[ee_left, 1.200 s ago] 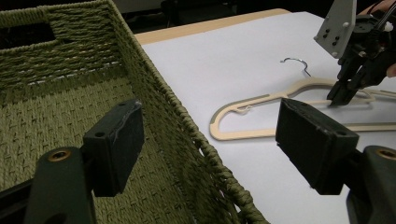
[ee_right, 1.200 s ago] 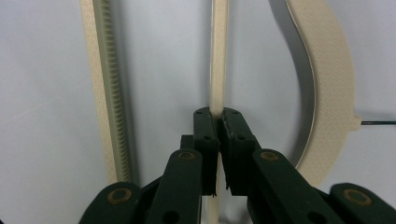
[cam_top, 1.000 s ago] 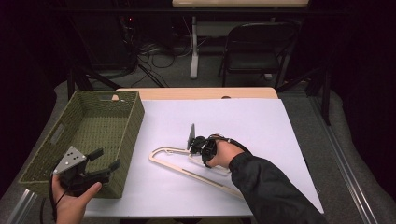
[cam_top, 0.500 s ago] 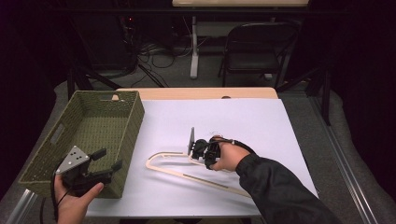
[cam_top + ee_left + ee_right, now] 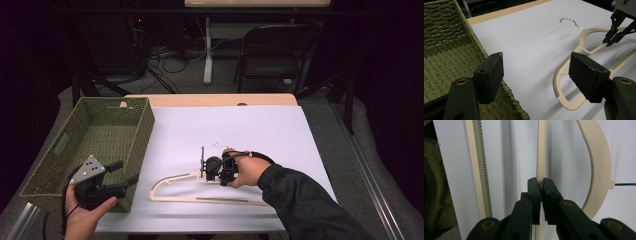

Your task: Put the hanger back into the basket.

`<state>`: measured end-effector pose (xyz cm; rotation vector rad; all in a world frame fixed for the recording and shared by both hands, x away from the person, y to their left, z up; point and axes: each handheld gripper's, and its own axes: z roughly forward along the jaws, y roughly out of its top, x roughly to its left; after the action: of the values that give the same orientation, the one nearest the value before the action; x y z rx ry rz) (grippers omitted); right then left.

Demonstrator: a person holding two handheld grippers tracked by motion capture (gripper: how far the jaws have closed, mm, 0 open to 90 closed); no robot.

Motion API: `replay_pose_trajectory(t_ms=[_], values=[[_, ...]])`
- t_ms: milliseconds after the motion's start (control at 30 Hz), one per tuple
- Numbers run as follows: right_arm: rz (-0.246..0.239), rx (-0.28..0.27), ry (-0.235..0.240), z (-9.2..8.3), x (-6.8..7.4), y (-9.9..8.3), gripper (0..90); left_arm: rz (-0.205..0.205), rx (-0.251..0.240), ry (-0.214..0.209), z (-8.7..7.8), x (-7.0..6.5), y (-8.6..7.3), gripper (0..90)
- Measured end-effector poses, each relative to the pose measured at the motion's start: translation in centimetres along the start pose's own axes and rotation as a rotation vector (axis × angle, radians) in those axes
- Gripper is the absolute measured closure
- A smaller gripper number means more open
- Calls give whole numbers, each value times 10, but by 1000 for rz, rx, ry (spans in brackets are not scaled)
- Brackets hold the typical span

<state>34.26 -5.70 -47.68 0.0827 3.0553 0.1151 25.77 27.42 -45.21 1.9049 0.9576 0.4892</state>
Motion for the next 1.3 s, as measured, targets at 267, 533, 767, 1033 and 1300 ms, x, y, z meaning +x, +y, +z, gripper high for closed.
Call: replay_pose_trajectory(t_ms=[267,533,767,1033,1300], values=[[-121,-3,-51,-8,9,4,857,6,45,-45,8,-6,3,306],[-208,-16,-72,-18,12,7,857,7,121,-171,22,-17,21,322],[-268,-4,-117,-28,15,5,857,-26,203,-229,42,-23,37,320],[-312,-29,-179,-40,21,1,857,-13,250,-295,61,-32,46,346],[-330,-44,-206,-44,25,0,857,-87,309,-392,84,-40,47,415]])
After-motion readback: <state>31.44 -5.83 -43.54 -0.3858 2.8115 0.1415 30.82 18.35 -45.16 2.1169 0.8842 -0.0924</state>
